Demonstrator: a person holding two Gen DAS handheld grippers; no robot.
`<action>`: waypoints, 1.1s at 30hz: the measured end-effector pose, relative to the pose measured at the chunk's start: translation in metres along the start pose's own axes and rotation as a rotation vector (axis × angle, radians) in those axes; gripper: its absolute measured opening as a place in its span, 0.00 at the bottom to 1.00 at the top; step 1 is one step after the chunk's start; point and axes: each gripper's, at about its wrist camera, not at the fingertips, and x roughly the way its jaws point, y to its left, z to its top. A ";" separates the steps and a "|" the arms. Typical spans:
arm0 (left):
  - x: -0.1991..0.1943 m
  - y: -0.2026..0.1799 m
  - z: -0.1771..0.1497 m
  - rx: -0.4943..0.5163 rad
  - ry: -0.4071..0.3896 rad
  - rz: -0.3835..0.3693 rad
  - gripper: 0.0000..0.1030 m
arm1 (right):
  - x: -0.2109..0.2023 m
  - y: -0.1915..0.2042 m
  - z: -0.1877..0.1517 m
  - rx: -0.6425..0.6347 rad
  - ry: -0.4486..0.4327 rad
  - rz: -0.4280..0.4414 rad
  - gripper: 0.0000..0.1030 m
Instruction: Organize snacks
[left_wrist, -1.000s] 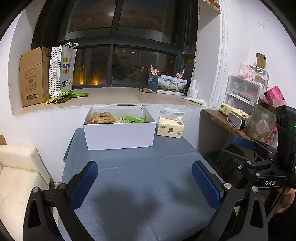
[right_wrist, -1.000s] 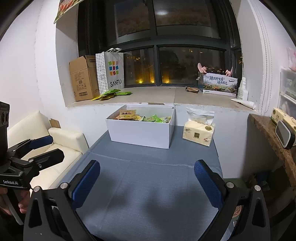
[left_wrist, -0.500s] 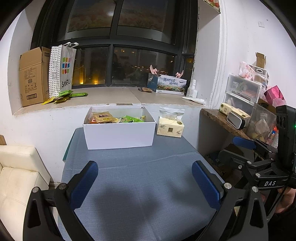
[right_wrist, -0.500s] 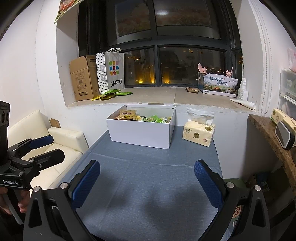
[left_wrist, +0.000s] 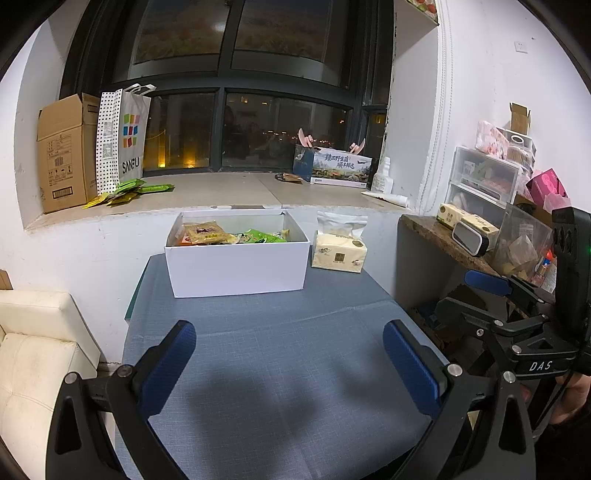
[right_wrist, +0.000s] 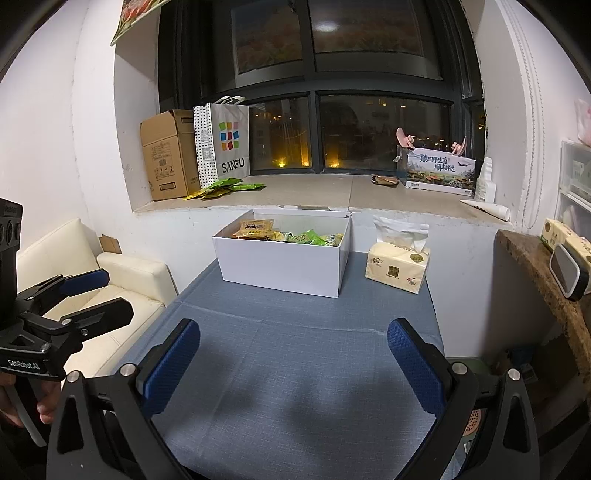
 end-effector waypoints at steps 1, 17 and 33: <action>0.000 0.000 0.000 0.001 0.000 0.003 1.00 | 0.000 0.000 0.000 -0.001 -0.001 0.001 1.00; 0.001 0.001 -0.002 0.003 0.003 0.003 1.00 | -0.001 0.000 -0.001 -0.004 -0.001 0.003 1.00; 0.001 0.003 -0.003 0.007 0.005 -0.002 1.00 | -0.001 0.001 -0.001 -0.005 0.001 0.003 1.00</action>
